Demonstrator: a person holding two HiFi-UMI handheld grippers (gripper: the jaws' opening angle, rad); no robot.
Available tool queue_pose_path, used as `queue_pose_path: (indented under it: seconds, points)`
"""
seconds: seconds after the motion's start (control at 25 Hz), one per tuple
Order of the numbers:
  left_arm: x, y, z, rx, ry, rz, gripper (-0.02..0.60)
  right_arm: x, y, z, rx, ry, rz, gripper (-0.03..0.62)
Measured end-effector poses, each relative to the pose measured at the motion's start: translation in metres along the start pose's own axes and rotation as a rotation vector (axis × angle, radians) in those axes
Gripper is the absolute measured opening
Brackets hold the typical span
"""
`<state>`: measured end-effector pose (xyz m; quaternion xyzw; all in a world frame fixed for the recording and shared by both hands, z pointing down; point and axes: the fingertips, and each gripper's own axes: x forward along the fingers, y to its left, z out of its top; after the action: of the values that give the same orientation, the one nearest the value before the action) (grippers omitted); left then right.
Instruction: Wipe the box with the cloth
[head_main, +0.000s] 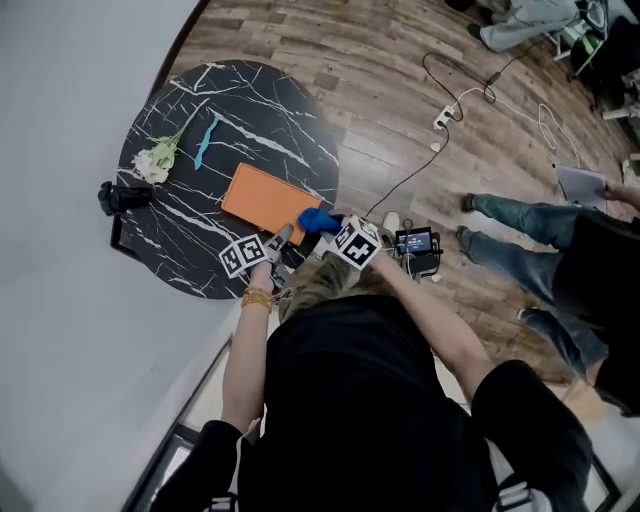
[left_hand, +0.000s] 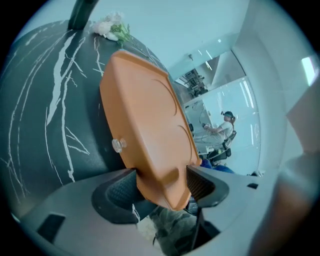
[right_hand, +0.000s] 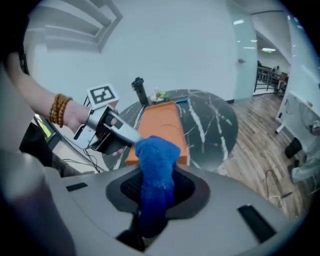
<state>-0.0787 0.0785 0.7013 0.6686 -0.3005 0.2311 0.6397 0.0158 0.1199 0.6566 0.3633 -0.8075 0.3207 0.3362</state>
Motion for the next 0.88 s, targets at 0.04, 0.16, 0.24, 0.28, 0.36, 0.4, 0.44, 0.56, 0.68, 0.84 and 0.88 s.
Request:
queue_pose_path:
  seconds: [0.04, 0.16, 0.24, 0.28, 0.36, 0.4, 0.44, 0.56, 0.68, 0.84, 0.88]
  points:
    - [-0.003, 0.001, 0.007, -0.02, -0.025, -0.017, 0.308, -0.011, -0.017, 0.012, 0.008, -0.029, -0.032, 0.08]
    - [-0.006, 0.001, 0.021, -0.095, -0.077, -0.053, 0.318, -0.027, -0.055, 0.047, -0.009, -0.085, -0.09, 0.08]
    - [-0.013, -0.006, 0.025, -0.062, -0.089, -0.042, 0.333, -0.024, -0.067, 0.065, -0.044, -0.1, -0.085, 0.081]
    - [-0.019, -0.009, 0.029, -0.014, -0.099, -0.022, 0.333, -0.019, -0.07, 0.071, -0.056, -0.101, -0.068, 0.081]
    - [-0.034, -0.014, 0.042, 0.146, -0.143, 0.048, 0.333, -0.005, -0.074, 0.079, -0.054, -0.092, -0.008, 0.081]
    - [-0.042, -0.017, 0.049, 0.274, -0.167, 0.108, 0.333, 0.003, -0.075, 0.082, -0.04, -0.088, 0.029, 0.081]
    - [-0.048, -0.02, 0.057, 0.443, -0.18, 0.184, 0.333, 0.011, -0.075, 0.085, -0.023, -0.081, 0.067, 0.081]
    - [-0.046, -0.041, 0.067, 0.998, -0.091, 0.387, 0.333, 0.035, -0.071, 0.086, 0.013, -0.024, 0.201, 0.081]
    - [-0.019, -0.048, 0.068, 1.175, 0.087, 0.463, 0.337, 0.054, -0.066, 0.086, -0.034, 0.045, 0.278, 0.081]
    - [0.018, -0.038, 0.076, 1.057, 0.197, 0.487, 0.344, 0.079, -0.077, 0.104, -0.08, 0.076, 0.317, 0.081]
    - [0.022, -0.038, 0.079, 1.016, 0.2, 0.482, 0.344, 0.088, -0.078, 0.114, -0.073, 0.081, 0.348, 0.081]
